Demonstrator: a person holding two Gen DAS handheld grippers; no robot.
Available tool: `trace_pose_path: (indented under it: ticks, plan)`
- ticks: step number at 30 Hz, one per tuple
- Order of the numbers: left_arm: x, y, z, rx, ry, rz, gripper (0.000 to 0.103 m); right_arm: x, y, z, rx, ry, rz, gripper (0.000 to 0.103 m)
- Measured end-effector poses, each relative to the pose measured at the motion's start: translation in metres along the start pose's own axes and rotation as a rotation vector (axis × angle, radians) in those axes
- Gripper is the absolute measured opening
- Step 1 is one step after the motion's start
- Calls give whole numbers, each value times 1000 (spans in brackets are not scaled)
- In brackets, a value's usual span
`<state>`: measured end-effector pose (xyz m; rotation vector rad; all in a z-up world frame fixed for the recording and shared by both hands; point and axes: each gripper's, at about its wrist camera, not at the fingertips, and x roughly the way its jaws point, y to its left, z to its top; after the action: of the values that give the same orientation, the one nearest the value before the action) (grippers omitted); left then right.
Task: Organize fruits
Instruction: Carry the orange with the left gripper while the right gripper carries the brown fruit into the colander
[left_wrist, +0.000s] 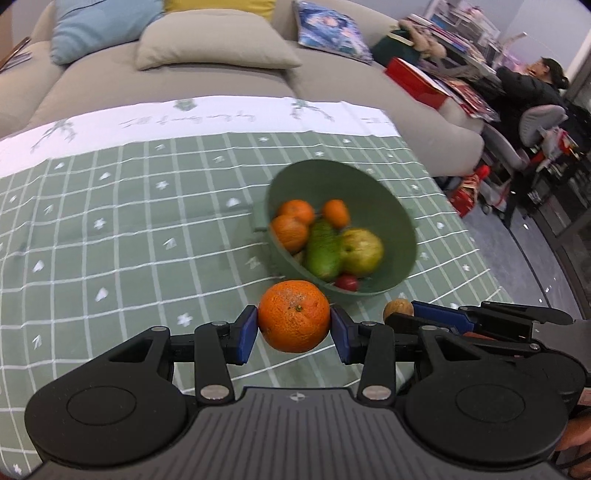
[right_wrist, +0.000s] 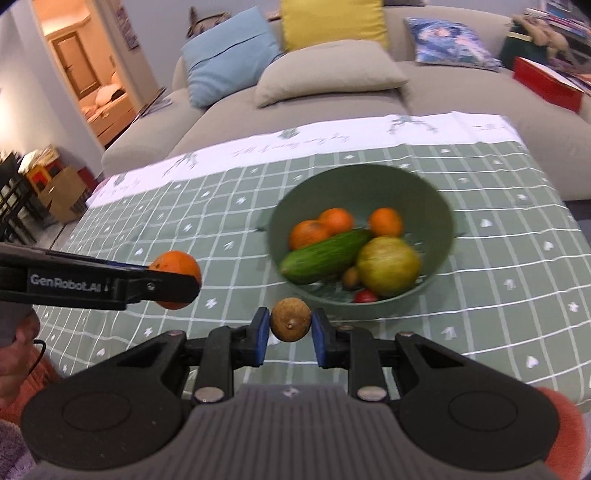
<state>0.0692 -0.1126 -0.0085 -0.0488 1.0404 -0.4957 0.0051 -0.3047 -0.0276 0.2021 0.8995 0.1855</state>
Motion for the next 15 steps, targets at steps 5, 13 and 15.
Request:
trace_pose_path:
  ticks: [5, 13, 15]
  plan:
    - [12, -18, 18, 33, 5, -36, 47, -8, -27, 9, 39, -35, -32, 20]
    - [36, -39, 49, 92, 17, -65, 47, -1, -49, 27, 38, -58, -52, 20]
    - [43, -41, 57, 106, 21, -66, 47, 6, -54, 34, 32, -59, -54, 20]
